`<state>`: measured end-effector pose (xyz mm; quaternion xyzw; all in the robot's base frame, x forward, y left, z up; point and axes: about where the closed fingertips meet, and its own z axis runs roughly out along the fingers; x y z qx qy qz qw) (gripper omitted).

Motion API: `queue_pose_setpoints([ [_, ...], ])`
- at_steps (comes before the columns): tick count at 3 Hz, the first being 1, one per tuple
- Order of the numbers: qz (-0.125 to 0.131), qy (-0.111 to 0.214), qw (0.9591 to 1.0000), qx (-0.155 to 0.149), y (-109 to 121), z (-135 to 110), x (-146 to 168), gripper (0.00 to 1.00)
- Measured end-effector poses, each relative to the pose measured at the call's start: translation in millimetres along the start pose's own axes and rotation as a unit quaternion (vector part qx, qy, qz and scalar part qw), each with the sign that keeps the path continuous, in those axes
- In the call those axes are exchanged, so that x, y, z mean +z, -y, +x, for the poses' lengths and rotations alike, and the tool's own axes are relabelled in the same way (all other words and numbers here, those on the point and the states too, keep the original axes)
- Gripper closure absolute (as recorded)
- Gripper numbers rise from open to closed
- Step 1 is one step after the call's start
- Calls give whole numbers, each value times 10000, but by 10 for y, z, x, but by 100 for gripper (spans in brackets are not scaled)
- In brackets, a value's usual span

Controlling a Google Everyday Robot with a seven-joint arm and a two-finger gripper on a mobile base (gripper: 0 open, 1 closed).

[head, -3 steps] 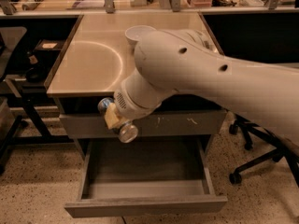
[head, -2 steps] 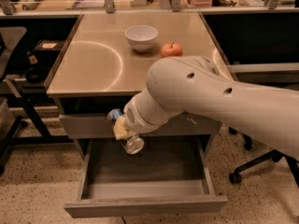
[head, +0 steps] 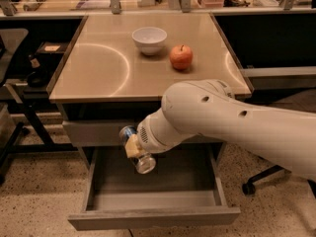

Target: Place redbull can into middle drawer

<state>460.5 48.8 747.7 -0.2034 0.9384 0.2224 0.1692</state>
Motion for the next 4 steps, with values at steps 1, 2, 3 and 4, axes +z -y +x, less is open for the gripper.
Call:
queue_pose_setpoints([
  [1, 1, -80, 9991, 412, 220, 173, 229, 100],
  [2, 45, -122, 9975, 699, 441, 331, 452, 100],
  [3, 42, -221, 9927, 1187, 725, 587, 843, 100],
  [4, 41, -220, 9927, 1189, 724, 589, 846, 100],
])
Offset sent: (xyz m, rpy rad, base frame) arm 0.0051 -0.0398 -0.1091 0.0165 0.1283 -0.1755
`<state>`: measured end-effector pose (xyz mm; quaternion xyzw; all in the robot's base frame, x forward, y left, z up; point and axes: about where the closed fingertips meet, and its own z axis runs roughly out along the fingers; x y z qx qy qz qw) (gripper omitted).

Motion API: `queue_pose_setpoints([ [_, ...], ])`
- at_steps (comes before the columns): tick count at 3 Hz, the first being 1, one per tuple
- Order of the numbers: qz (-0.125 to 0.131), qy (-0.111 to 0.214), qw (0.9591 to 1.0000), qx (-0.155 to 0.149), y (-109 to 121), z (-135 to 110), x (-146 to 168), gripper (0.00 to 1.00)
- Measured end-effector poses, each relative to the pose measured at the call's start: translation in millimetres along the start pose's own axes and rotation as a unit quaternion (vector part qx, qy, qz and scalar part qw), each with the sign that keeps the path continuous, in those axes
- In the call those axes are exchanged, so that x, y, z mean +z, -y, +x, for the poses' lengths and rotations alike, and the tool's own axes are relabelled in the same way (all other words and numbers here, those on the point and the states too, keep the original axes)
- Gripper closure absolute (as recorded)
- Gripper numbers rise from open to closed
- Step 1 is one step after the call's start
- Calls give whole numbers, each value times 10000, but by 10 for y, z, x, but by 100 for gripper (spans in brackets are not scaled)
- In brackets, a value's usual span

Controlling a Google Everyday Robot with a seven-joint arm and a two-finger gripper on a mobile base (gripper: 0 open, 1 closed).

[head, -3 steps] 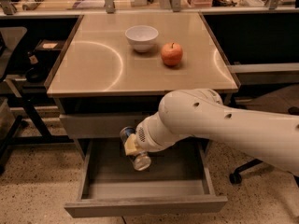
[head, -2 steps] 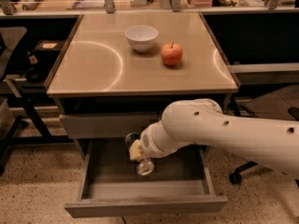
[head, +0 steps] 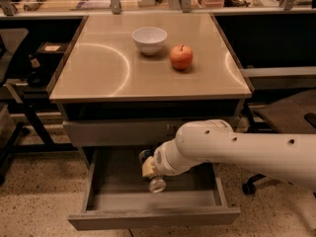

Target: Place redbull can into middle drawer

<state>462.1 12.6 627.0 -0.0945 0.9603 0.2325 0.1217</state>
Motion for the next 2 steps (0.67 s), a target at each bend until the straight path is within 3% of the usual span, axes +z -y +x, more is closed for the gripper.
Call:
queue_pose_setpoints([
  [2, -67, 217, 9973, 704, 365, 178, 535, 100],
])
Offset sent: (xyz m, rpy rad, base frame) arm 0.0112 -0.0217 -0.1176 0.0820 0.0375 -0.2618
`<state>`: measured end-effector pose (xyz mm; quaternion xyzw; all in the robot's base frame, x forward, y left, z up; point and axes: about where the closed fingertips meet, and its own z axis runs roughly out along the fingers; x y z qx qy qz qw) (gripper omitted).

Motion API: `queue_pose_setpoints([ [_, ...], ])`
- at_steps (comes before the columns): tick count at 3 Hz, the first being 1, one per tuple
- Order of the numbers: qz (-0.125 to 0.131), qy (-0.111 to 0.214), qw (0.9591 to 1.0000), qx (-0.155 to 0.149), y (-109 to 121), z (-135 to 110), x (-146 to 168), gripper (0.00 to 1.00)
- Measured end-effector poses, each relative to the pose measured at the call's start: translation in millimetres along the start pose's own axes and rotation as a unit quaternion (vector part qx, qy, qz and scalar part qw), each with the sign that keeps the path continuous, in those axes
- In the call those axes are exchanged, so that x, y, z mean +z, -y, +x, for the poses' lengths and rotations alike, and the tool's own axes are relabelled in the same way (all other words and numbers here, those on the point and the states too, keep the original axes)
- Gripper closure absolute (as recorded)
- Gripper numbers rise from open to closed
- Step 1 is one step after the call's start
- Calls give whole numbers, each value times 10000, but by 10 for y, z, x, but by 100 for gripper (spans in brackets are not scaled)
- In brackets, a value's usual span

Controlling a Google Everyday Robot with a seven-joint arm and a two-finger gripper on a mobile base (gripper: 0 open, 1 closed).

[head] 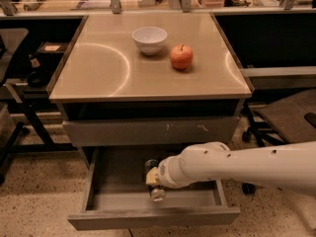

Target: Place redbull can into middle drawer

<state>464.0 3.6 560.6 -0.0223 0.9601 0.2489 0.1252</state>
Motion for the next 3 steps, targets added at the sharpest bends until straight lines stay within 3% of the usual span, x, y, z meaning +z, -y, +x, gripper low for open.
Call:
queue_pose_setpoints([
  [1, 10, 86, 9997, 220, 175, -56, 211, 100],
  [3, 15, 104, 9994, 317, 216, -49, 294, 100],
])
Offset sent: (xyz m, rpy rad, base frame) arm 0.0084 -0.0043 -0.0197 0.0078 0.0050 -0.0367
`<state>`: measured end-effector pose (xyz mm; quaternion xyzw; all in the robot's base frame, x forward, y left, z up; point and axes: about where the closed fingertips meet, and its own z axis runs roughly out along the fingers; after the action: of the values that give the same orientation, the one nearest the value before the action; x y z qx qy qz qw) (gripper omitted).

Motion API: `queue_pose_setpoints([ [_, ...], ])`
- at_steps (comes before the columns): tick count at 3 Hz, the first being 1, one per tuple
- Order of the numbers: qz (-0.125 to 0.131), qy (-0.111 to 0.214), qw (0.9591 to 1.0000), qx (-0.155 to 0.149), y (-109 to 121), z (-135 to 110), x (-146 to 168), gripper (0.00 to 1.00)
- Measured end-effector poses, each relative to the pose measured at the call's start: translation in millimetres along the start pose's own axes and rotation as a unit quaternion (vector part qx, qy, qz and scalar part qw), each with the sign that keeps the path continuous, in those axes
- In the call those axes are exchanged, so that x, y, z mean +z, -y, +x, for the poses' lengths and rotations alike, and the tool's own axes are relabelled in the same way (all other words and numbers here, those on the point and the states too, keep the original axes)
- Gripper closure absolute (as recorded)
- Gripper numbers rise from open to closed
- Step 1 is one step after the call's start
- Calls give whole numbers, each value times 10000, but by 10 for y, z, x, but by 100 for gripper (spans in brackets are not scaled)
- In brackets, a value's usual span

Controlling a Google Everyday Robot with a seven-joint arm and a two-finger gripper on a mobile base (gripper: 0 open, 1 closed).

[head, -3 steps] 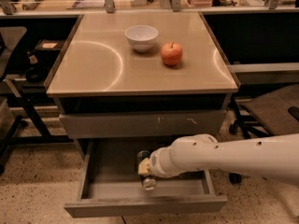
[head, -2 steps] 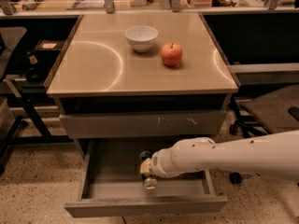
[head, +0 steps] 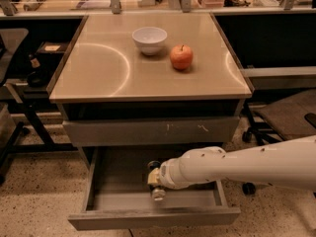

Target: Place redbull can into middle drawer

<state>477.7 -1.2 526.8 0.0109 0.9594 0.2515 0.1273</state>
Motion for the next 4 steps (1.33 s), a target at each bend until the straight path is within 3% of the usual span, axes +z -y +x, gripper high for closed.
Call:
queue_pose_setpoints([
  [3, -366, 364, 9982, 306, 66, -377, 634, 100],
  [4, -379, 245, 9981, 428, 133, -294, 817, 100],
])
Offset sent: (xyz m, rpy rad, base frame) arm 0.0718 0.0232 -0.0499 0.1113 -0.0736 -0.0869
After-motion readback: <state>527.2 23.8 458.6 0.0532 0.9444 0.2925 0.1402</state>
